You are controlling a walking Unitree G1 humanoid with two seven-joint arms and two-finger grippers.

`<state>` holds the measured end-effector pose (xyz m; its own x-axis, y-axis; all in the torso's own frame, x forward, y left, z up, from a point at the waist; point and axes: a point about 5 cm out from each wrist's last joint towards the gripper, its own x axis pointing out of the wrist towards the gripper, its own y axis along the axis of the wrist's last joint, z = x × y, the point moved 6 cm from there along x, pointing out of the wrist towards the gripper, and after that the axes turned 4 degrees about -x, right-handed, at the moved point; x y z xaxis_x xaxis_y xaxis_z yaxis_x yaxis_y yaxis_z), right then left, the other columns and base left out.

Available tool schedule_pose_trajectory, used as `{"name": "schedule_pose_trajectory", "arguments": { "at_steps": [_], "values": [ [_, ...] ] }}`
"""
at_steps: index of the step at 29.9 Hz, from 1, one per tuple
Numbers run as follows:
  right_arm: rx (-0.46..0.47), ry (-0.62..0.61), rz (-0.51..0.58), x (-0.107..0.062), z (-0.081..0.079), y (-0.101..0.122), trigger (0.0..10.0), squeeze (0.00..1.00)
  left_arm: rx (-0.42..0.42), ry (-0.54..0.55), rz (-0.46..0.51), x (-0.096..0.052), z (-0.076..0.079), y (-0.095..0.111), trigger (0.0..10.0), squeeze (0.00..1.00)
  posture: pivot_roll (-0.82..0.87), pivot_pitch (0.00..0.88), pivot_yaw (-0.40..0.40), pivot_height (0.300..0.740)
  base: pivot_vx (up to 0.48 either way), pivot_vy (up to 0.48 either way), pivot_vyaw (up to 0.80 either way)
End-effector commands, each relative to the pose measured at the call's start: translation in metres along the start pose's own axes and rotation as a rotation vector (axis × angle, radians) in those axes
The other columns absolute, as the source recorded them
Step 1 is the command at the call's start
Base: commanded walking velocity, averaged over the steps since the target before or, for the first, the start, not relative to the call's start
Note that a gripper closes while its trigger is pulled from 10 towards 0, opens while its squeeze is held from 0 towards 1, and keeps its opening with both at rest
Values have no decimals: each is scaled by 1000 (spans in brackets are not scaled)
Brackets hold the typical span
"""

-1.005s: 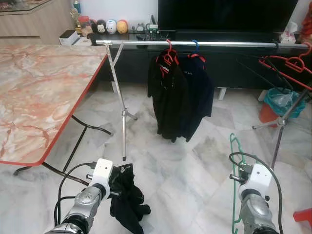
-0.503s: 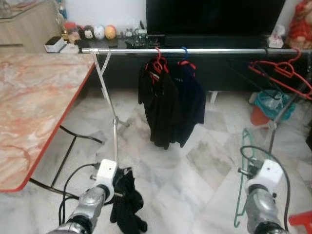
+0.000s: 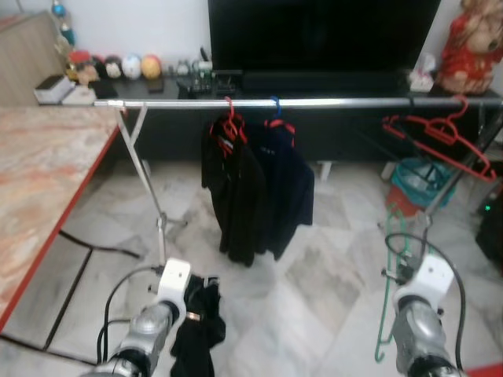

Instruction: Hang hanger

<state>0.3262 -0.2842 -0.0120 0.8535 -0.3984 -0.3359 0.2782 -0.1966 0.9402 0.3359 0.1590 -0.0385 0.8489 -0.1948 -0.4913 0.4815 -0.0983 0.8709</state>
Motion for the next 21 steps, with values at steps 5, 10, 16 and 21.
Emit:
{"name": "schedule_pose_trajectory", "arguments": {
  "at_steps": [5,10,16,21],
  "values": [
    [12,23,14,2,-9,5,10000,0,6,21,14,-1,-8,4,10000,0,87,0,-11,740,480,0,0],
    [1,35,24,2,-11,8,10000,0,6,22,15,-1,-8,4,10000,0,88,0,-11,740,480,0,0],
    [-17,67,51,3,-17,13,10000,0,6,44,22,-1,-13,6,10000,0,88,0,-10,740,480,0,262],
    [-6,72,49,3,-19,13,10000,0,10,46,21,-1,-13,6,10000,0,88,0,-8,740,480,0,723]
  ]
}}
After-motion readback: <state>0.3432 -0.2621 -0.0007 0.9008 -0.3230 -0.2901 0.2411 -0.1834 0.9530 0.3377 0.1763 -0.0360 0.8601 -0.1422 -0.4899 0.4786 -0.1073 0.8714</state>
